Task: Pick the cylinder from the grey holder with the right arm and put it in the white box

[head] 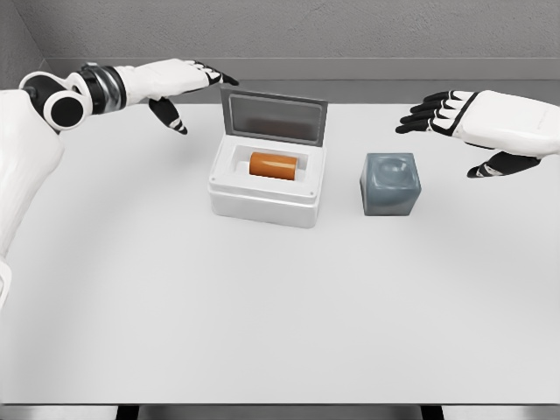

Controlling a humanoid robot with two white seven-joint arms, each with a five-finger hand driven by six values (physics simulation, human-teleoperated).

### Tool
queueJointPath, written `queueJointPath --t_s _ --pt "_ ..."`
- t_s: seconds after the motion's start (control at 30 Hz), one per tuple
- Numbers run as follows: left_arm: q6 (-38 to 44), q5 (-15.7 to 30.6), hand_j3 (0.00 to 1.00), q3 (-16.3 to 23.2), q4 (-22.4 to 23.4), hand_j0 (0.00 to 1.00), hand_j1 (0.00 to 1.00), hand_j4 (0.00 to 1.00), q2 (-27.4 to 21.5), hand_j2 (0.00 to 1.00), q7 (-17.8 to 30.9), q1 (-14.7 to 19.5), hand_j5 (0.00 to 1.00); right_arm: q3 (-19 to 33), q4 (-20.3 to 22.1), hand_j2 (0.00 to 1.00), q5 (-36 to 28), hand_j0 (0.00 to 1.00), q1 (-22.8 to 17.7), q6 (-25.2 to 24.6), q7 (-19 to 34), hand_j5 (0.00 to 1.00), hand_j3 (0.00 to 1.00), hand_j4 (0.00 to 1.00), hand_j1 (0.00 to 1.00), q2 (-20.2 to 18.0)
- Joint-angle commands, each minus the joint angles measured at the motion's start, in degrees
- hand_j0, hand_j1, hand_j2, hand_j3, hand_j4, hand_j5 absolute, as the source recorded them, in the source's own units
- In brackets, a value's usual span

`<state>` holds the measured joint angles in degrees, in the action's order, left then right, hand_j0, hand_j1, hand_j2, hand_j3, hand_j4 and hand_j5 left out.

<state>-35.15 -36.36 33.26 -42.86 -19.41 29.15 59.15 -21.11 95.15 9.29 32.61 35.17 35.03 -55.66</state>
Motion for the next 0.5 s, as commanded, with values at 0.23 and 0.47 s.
queueJointPath --t_s 0.23,0.47 --pt "0.15 0.50 1.00 0.93 -2.93 1.00 1.00 1.00 -0.80 1.00 -0.06 -0.44 1.00 0.02 0.03 1.00 -0.33 1.00 0.00 -0.17 -0.03 1.00 1.00 1.00 1.00 -0.06" --pt "0.15 0.50 1.00 1.63 -4.07 1.00 1.00 1.00 -1.24 1.00 -0.06 -0.62 1.00 0.02 0.03 1.00 -0.33 1.00 0.00 -0.17 -0.03 1.00 1.00 1.00 1.00 -0.06"
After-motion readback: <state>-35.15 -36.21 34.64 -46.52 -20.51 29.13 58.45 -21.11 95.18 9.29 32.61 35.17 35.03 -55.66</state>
